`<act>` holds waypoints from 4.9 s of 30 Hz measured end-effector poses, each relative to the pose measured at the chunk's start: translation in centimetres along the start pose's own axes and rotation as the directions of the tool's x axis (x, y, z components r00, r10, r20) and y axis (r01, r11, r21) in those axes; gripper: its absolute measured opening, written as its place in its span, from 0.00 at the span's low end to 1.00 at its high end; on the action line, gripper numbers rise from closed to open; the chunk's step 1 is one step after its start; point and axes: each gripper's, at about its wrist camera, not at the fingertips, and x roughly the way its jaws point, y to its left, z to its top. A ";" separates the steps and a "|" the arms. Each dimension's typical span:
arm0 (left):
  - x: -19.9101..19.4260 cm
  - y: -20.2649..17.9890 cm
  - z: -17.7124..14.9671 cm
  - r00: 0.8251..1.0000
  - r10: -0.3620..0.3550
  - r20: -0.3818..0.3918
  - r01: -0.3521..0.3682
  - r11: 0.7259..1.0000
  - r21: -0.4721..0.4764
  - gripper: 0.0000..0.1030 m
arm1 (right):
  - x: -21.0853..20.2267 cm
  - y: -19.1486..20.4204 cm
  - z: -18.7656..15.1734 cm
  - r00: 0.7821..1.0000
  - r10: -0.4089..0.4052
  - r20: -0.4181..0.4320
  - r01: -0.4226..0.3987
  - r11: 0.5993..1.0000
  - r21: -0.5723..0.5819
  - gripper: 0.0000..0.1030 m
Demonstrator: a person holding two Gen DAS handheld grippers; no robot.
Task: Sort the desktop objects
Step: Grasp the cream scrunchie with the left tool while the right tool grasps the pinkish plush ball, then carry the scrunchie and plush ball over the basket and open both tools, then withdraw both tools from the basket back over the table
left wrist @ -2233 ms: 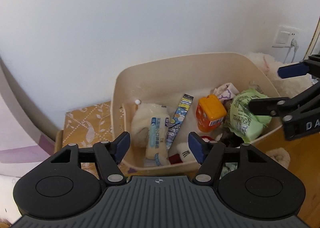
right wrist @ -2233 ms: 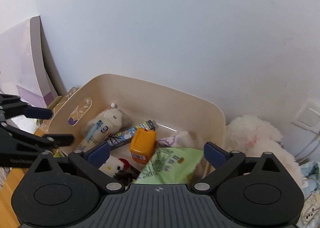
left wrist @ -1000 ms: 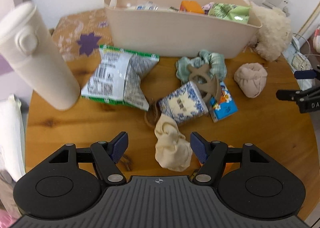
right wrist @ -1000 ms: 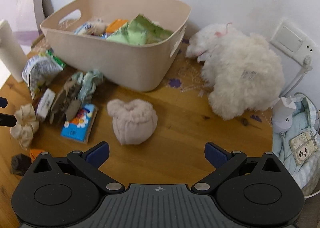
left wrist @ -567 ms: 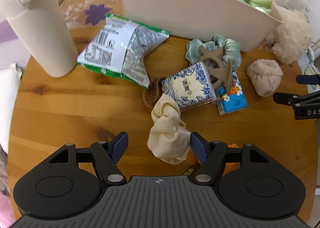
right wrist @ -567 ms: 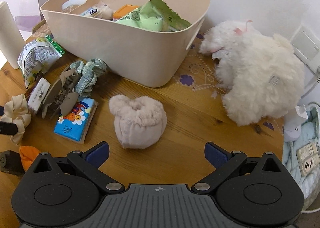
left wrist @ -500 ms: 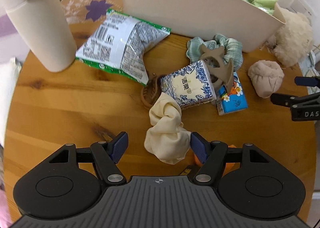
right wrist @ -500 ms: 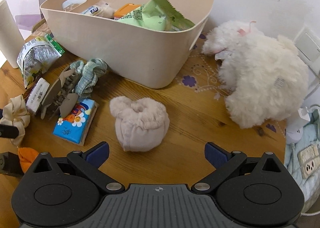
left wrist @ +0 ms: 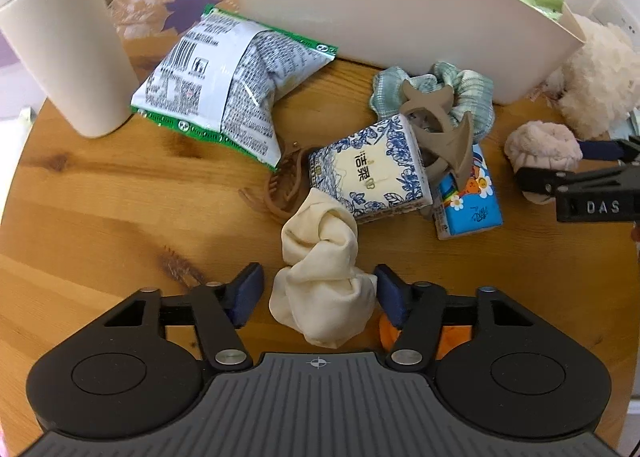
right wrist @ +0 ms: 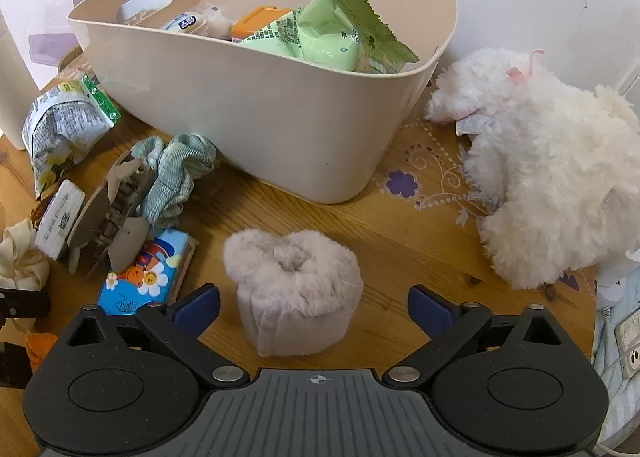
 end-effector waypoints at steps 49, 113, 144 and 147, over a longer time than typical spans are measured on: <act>-11.0 2.1 7.4 0.959 -0.089 0.269 0.030 0.976 0.217 0.20 | -13.2 -2.2 3.5 0.959 0.027 0.282 -0.048 0.996 0.069 0.45; -8.9 0.2 13.9 0.934 -0.064 0.352 -0.034 0.964 0.265 0.69 | -10.0 2.4 10.7 0.952 -0.126 0.281 0.089 0.986 0.141 1.00; -6.3 0.2 -4.9 0.995 -0.075 0.066 0.039 0.902 0.429 0.73 | -7.0 8.7 -3.9 0.998 -0.047 0.034 0.040 0.984 0.172 1.00; -5.5 -0.2 -5.7 0.997 -0.069 0.044 0.043 0.899 0.435 0.73 | -6.2 9.4 -4.6 0.999 -0.048 0.014 0.044 0.983 0.177 1.00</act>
